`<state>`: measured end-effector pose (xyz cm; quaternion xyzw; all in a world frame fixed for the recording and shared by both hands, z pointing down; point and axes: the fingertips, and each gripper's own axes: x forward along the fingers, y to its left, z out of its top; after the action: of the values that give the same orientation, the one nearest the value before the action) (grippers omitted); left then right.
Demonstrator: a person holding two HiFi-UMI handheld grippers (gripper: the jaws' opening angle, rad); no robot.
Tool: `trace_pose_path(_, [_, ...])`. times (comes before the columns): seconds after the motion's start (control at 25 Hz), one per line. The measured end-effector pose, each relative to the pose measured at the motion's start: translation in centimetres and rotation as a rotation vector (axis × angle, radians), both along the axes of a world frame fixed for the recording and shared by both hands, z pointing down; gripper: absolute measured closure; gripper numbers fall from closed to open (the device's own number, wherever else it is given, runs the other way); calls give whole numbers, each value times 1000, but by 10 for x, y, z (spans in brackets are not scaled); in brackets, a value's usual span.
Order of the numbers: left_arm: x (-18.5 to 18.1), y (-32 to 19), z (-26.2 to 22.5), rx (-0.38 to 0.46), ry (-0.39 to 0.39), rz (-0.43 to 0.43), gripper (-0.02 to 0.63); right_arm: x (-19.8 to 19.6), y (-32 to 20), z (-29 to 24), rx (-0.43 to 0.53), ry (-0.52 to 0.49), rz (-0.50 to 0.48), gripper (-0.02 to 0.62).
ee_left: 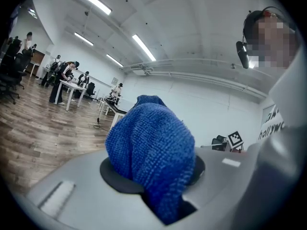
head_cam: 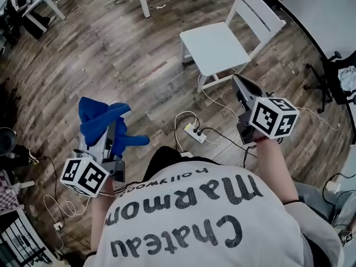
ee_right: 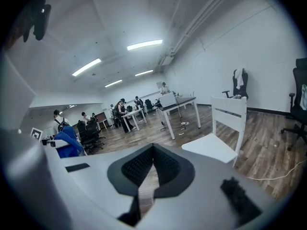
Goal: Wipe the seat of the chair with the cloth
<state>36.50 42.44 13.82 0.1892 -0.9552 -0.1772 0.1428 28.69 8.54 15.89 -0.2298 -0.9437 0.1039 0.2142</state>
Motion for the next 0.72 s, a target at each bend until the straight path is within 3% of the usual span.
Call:
trace_pose_path(0.28, [-41, 26, 14, 0, 9, 24, 472, -35, 31, 21, 7, 34, 1, 583])
trace_pose_path(0.48, [-105, 53, 16, 20, 27, 74, 472, -74, 47, 18, 17, 44, 75, 583])
trace_pose_path(0.72, [-189, 96, -9, -28, -9, 177, 472, -133, 91, 1, -14, 15, 160, 583])
